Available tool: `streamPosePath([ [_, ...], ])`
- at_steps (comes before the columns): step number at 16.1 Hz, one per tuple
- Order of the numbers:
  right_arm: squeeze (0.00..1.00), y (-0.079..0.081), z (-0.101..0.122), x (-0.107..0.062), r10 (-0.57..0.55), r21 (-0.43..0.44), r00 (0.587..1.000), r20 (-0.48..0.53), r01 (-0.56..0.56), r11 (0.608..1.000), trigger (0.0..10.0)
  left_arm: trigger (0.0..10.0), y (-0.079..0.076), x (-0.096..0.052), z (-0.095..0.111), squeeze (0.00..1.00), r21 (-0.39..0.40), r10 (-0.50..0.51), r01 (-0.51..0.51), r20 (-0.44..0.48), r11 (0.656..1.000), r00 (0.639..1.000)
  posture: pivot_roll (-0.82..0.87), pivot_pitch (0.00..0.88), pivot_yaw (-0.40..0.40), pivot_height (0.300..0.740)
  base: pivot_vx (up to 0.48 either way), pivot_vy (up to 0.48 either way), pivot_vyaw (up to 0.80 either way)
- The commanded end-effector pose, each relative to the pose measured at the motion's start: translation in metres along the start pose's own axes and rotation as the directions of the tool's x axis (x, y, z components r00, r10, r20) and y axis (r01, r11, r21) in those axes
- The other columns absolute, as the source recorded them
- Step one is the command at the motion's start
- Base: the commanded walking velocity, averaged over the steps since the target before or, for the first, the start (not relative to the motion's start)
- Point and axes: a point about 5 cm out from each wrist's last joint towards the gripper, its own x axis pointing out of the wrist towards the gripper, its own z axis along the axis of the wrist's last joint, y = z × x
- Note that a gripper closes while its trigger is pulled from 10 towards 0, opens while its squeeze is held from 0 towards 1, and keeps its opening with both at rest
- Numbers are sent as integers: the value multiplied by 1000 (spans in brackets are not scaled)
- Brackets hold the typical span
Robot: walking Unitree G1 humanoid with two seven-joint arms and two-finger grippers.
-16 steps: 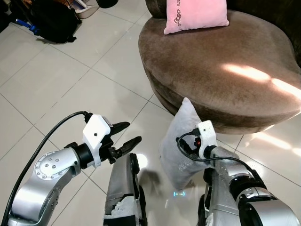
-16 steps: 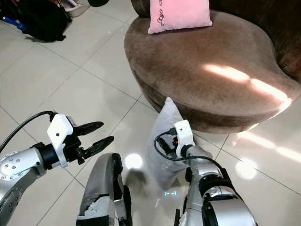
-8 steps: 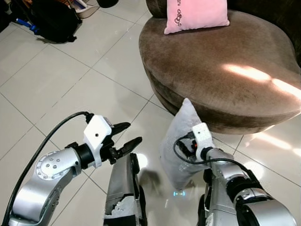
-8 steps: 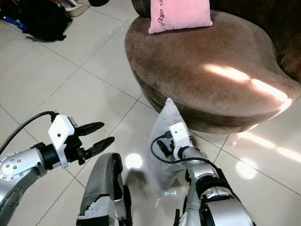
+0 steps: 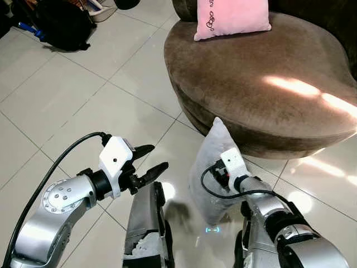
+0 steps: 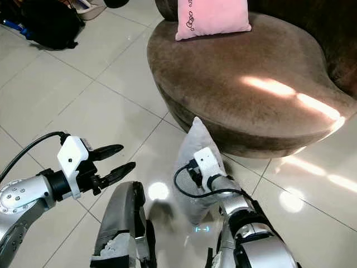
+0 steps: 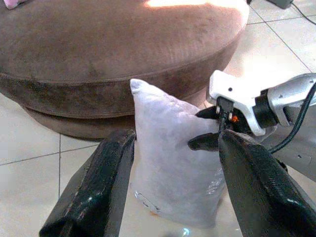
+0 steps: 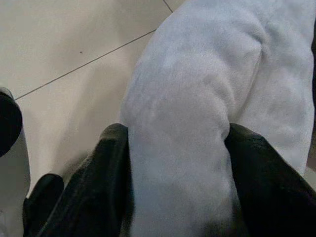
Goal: Move the pillow to the sofa from floor
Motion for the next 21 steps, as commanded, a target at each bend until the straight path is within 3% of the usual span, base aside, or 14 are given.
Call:
streamPosePath([
  [1, 0, 13, -13, -1, 31, 1, 999, -40, -31, 1000, 0, 10000, 1, -3, -4, 0, 4, 4, -4, -26, 1000, 1000, 247, 291, 173, 560, 0, 0, 0],
  [9, 0, 21, -13, 0, 35, -11, 999, -32, -36, 999, 0, 10000, 1, 0, -6, 0, 6, 3, -3, -26, 1000, 1000, 245, 280, 165, 560, 0, 0, 0],
  [21, 0, 20, -2, 4, 71, -21, 997, -2, -71, 997, 0, 10000, 1, 2, -15, 0, 0, 35, -35, -38, 999, 999, 224, 224, 123, 560, 0, 0, 0],
])
